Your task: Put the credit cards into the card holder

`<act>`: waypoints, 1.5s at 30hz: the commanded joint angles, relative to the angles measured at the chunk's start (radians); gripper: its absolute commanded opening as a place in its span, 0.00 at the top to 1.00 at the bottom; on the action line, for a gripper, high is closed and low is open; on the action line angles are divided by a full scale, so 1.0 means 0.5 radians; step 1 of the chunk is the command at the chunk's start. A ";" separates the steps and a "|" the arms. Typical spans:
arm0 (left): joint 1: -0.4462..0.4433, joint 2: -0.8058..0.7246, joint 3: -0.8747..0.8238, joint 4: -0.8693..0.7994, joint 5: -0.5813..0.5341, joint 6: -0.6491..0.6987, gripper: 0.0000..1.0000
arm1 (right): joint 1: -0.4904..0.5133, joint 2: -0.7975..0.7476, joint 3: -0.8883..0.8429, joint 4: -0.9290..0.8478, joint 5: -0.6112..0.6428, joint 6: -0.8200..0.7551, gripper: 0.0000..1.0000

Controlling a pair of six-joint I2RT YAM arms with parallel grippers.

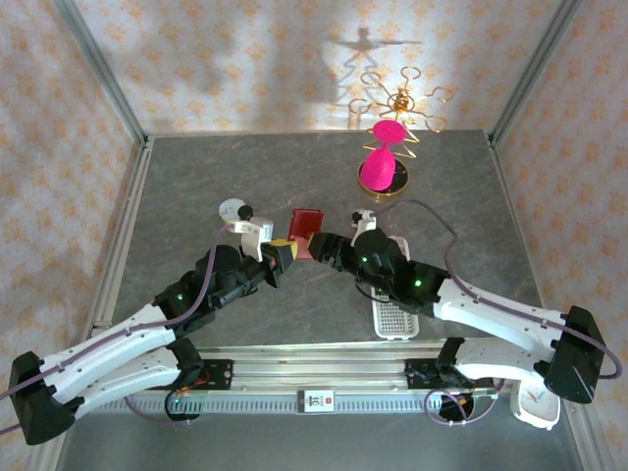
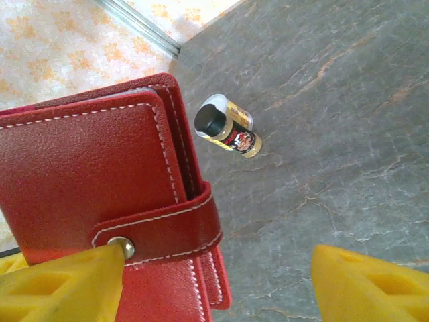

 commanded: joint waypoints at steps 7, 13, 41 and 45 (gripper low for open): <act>-0.015 -0.027 -0.040 0.138 0.017 0.044 1.00 | 0.010 0.041 0.126 0.045 -0.065 -0.065 0.25; -0.017 -0.036 -0.028 0.156 0.012 0.043 1.00 | 0.009 0.091 0.131 -0.008 -0.025 -0.069 0.24; -0.015 -0.150 -0.055 0.133 -0.318 -0.110 1.00 | -0.077 -0.264 -0.092 -0.172 0.489 -0.274 0.35; -0.015 -0.123 0.012 0.096 -0.230 -0.239 1.00 | -0.112 -0.529 -0.233 0.110 0.110 -0.415 0.32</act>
